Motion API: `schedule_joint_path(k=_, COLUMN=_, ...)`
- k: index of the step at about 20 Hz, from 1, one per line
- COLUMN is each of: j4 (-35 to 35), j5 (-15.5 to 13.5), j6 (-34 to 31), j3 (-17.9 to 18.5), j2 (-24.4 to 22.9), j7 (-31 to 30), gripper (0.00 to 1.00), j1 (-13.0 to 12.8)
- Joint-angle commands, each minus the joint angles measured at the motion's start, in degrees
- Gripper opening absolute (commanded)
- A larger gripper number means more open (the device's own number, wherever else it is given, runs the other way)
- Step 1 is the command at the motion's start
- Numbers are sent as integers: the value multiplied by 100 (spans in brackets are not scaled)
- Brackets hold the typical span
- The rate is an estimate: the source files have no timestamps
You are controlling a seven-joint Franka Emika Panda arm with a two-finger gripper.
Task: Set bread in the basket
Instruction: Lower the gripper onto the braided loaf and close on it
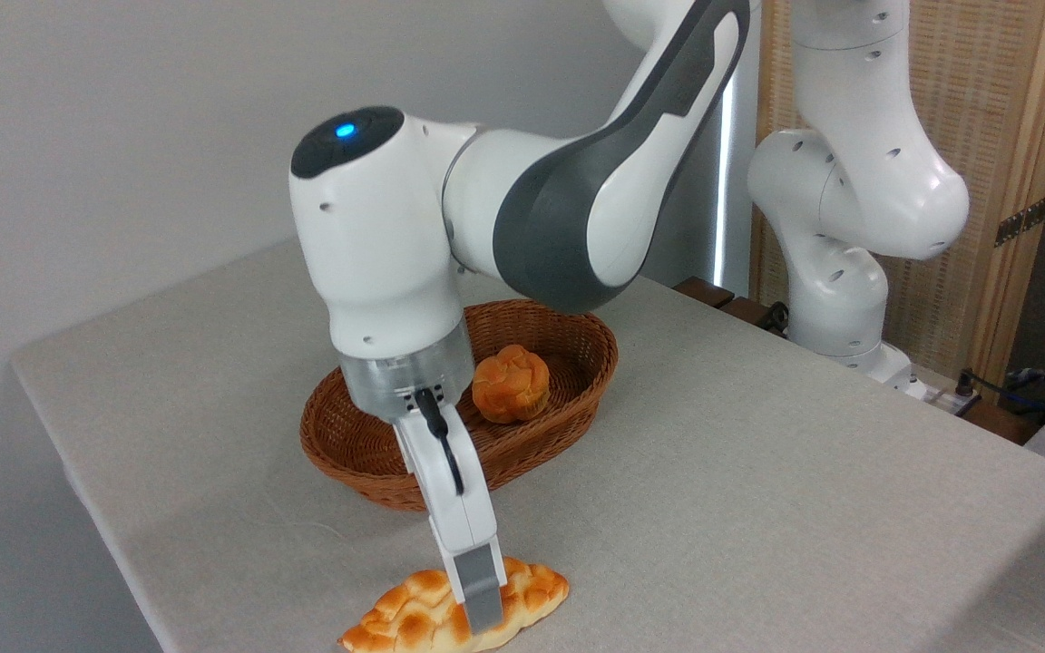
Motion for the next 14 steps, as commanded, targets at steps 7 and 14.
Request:
schedule_joint_path(k=7, j4=-24, j5=-26, j6=313, j3=4, j2=189, j7=110, gripper=99, j1=22)
schedule_joint_path(k=14, j4=-33, j5=-96, j6=295, j3=4, j2=189, j7=57, gripper=46, j1=22)
